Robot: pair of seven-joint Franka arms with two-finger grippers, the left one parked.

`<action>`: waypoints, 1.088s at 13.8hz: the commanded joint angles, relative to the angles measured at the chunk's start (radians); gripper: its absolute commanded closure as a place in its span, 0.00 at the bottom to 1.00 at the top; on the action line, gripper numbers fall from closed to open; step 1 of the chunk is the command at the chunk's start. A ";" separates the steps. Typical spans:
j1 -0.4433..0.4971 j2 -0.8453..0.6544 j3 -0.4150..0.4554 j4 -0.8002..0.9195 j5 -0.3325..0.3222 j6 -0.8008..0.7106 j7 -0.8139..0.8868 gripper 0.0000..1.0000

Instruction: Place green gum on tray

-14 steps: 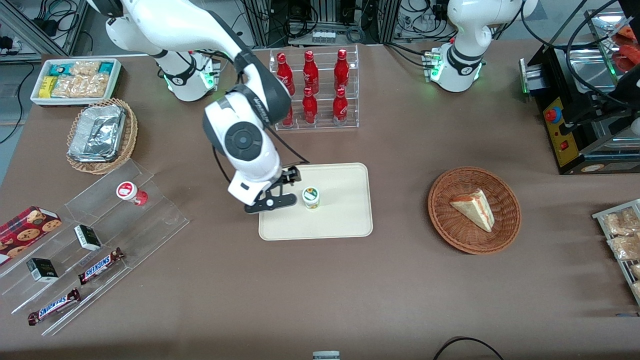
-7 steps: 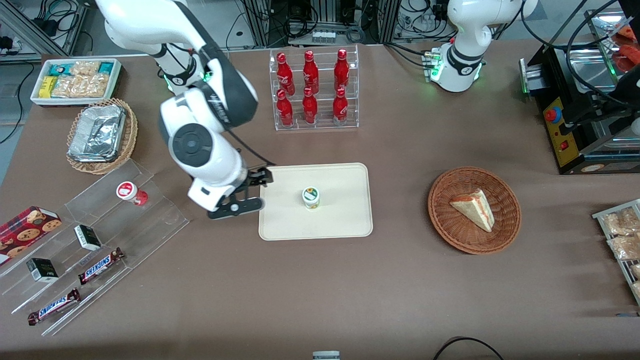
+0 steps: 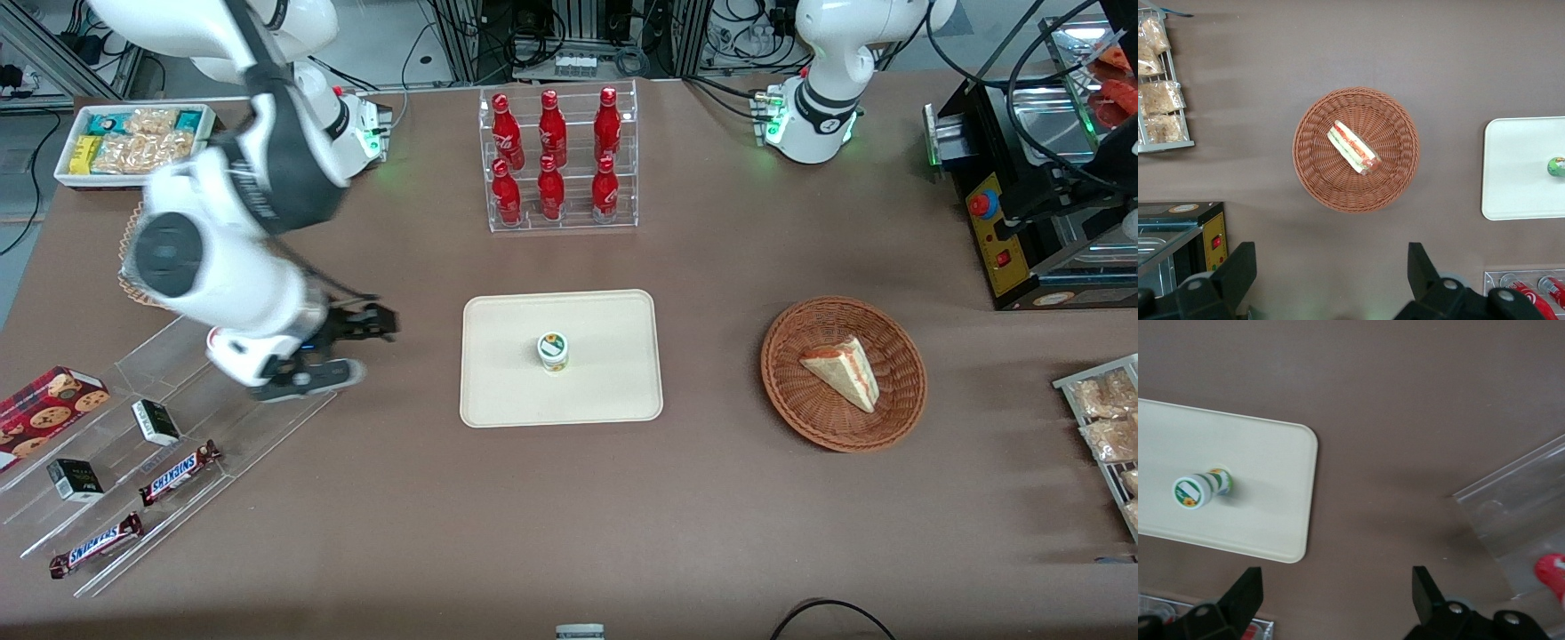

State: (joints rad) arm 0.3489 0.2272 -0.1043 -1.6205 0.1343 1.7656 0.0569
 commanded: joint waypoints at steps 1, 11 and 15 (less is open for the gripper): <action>-0.092 -0.100 0.017 -0.096 -0.009 -0.014 -0.061 0.01; -0.323 -0.246 0.057 -0.148 -0.067 -0.147 -0.183 0.01; -0.340 -0.259 0.057 -0.133 -0.074 -0.195 -0.180 0.01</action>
State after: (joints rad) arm 0.0260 -0.0060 -0.0630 -1.7414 0.0818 1.6004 -0.1220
